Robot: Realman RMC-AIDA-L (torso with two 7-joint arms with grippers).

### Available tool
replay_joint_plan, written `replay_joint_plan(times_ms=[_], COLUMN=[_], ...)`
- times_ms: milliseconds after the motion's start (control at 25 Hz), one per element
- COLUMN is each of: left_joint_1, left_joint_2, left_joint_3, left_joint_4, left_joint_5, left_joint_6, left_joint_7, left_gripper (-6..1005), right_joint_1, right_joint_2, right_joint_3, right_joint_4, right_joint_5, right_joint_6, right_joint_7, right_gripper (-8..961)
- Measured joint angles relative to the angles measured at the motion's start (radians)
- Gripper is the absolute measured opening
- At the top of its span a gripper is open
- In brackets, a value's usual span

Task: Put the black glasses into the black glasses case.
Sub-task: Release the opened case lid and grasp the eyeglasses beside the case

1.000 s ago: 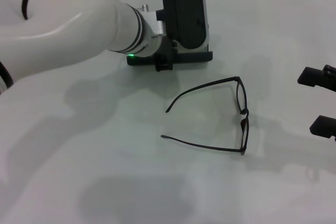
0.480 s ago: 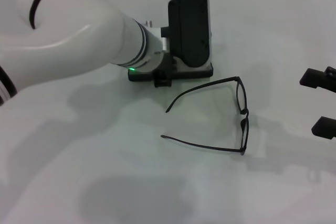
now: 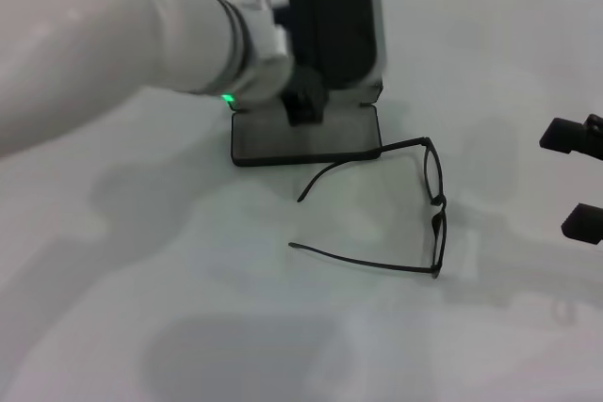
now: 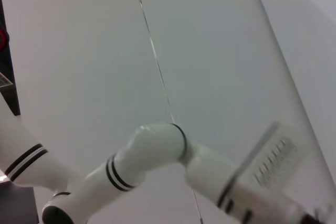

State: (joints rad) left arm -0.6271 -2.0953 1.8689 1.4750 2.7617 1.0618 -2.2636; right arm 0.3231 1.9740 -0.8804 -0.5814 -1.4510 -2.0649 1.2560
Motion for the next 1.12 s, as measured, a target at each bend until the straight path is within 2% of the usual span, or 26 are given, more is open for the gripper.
replay_joint_plan(times_ms=[120, 200, 360, 440, 600, 720, 800, 960, 1120], left_joint_1=[0.041, 0.082, 0.149, 0.177, 0.221, 0.238, 0.235, 0.195, 0.168], left_joint_2=[0.0, 0.0, 0.001, 0.002, 0.003, 0.004, 0.007, 0.021, 0.057], left_joint_3=[-0.06, -0.117, -0.232, -0.293, -0.425, -0.518, -0.593, -0.795, -0.914], left_joint_4=[0.097, 0.146, 0.147, 0.119, -0.018, -0.2, -0.321, -0.53, -0.675], left_joint_5=[-0.024, -0.114, -0.396, -0.534, -0.851, -1.111, -1.221, -1.292, -1.296], left_joint_6=[0.035, 0.028, -0.009, -0.014, -0.006, 0.055, 0.141, 0.349, 0.502], left_joint_7=[-0.001, 0.014, 0.125, 0.2, 0.383, 0.595, 0.715, 0.801, 0.839], left_gripper=[57, 57, 56, 56, 55, 55, 56, 56, 63], right_joint_1=[0.001, 0.0, -0.009, -0.01, -0.015, -0.019, -0.023, -0.02, 0.008], right_joint_2=[-0.012, -0.024, -0.04, -0.054, -0.087, -0.094, -0.095, -0.086, -0.06], right_joint_3=[0.0, 0.003, 0.059, 0.086, 0.102, 0.103, 0.105, 0.116, 0.117], right_joint_4=[0.0, -0.001, -0.011, -0.013, -0.027, -0.055, -0.097, -0.272, -0.442], right_joint_5=[0.0, 0.0, -0.012, -0.02, -0.021, -0.028, -0.052, -0.178, -0.307], right_joint_6=[0.01, 0.029, 0.078, 0.08, 0.081, 0.106, 0.131, 0.179, 0.193], right_joint_7=[0.015, 0.034, 0.068, 0.082, 0.118, 0.144, 0.179, 0.341, 0.467], right_gripper=[855, 854, 851, 850, 847, 845, 844, 841, 834])
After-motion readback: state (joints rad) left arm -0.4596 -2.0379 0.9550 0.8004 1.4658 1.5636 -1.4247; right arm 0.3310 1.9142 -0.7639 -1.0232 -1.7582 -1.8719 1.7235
